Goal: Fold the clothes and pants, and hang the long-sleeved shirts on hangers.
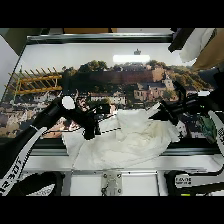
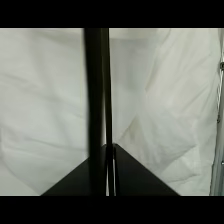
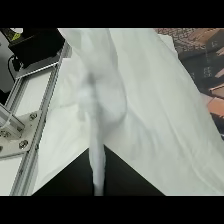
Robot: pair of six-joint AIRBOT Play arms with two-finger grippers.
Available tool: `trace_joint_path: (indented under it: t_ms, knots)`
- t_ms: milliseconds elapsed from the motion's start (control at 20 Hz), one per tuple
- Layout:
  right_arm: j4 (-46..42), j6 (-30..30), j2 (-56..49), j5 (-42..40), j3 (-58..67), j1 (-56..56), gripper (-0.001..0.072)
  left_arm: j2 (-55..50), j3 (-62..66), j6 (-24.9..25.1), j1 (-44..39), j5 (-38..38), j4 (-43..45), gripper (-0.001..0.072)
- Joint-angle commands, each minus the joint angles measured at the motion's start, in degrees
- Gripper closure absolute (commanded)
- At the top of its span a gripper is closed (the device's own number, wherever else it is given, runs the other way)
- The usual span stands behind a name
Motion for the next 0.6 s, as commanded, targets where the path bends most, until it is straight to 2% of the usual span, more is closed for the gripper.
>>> trace_joint_path:
  t_ms: [0, 550]
  knots:
    - [0.0, 0.7, 0.0, -0.2, 0.0, 0.0, 0.0702, 0.0, 0.1, 0.1, 0.0, 0.1, -1.7, 0.0698]
    - [0.0, 0.7, -0.1, -0.1, 0.0, 0.1, 0.0703, 0.0, 0.1, 0.1, 0.0, 0.1, -1.2, 0.0697]
